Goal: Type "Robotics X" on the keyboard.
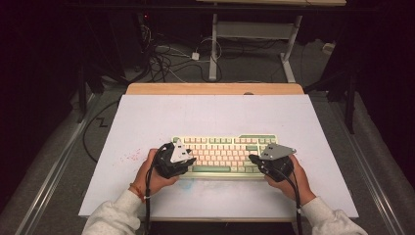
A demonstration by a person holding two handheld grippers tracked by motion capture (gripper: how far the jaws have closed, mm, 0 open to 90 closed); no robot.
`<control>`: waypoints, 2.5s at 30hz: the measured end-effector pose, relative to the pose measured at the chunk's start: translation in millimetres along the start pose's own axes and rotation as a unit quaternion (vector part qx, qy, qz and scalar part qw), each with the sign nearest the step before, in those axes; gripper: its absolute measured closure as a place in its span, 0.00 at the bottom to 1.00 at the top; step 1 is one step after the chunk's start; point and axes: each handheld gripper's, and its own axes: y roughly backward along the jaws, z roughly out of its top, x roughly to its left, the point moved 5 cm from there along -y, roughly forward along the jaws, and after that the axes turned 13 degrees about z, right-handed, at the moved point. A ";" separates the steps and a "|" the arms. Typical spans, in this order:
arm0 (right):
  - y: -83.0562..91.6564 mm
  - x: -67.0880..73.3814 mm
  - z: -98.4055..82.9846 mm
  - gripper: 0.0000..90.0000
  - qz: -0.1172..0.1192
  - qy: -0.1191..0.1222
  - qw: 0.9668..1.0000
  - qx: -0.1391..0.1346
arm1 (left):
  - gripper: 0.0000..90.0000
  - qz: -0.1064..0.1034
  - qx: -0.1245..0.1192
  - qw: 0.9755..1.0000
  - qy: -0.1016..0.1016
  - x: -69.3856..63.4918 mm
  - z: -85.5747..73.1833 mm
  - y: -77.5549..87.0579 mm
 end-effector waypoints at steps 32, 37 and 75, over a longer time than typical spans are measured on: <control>-0.7 -10.4 0.7 0.24 -0.055 -0.028 0.997 -0.034 | 0.18 0.043 -0.019 0.999 0.014 2.6 2.2 -2.5; -1.8 -12.0 0.3 0.19 -0.066 -0.035 0.997 -0.035 | 0.17 0.046 -0.022 0.999 0.012 1.0 3.5 -3.0; 12.0 -0.1 7.4 0.21 -0.092 -0.005 0.995 -0.042 | 0.17 0.071 -0.027 0.997 -0.024 0.1 7.2 6.4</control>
